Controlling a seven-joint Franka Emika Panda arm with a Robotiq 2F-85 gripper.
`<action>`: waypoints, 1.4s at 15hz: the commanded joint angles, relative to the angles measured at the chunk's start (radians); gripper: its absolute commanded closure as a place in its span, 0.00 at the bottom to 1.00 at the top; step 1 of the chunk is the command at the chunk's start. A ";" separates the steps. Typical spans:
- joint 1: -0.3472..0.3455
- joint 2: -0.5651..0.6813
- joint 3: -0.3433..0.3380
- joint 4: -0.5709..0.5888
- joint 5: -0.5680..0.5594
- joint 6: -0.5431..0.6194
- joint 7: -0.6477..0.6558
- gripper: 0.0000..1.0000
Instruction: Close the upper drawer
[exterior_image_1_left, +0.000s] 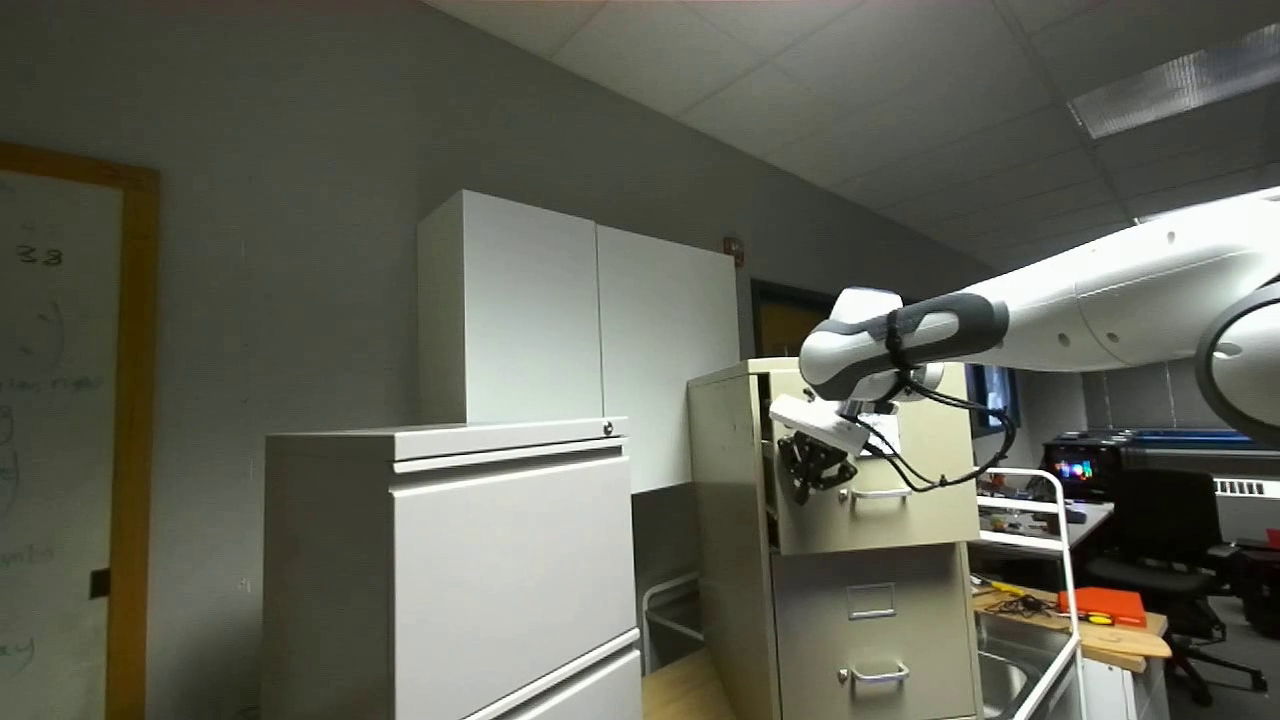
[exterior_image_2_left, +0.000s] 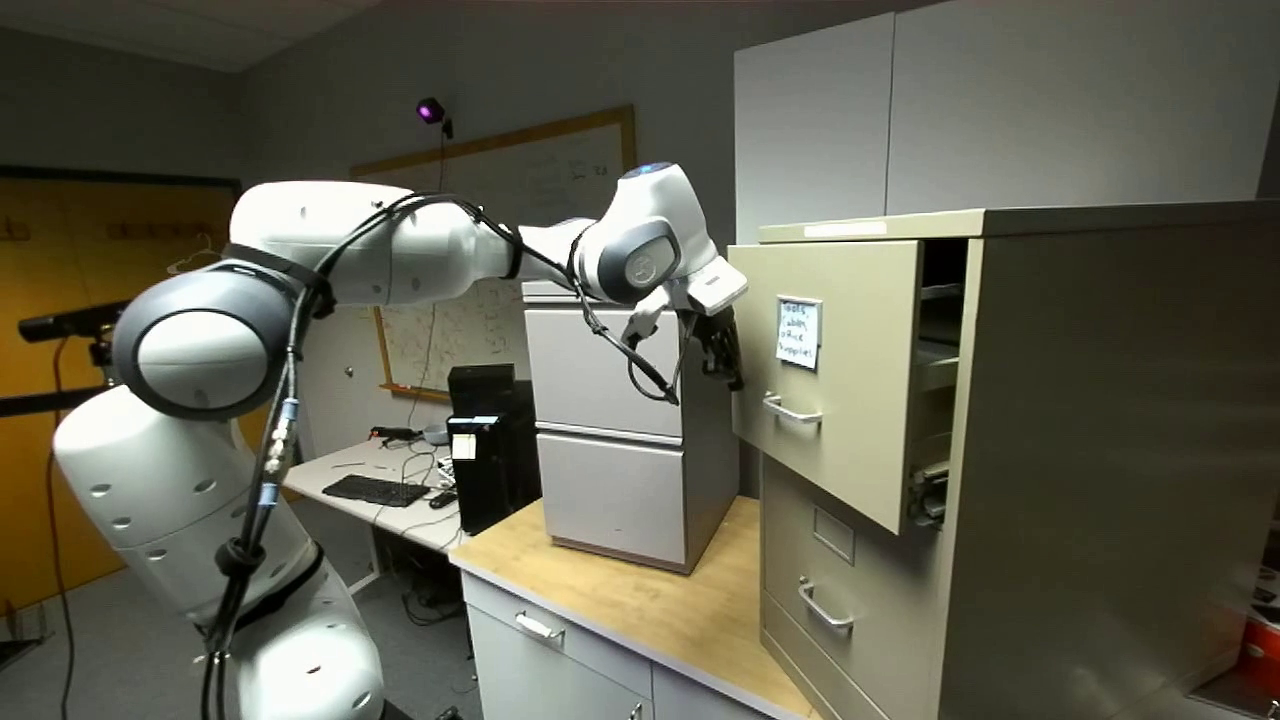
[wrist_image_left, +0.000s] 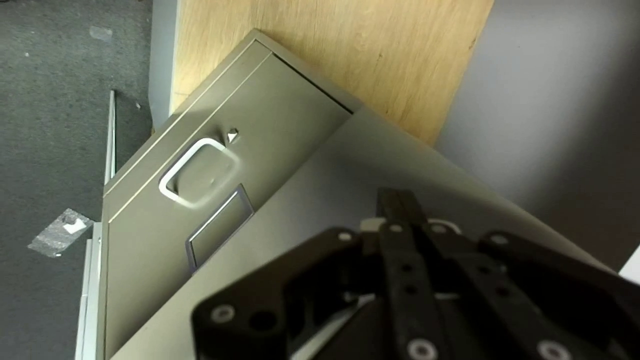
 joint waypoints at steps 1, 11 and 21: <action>0.002 -0.017 0.040 0.045 -0.086 0.003 0.042 1.00; -0.154 -0.171 0.226 -0.082 -0.687 0.162 0.540 1.00; -0.062 0.007 0.137 0.053 -0.928 0.188 0.823 1.00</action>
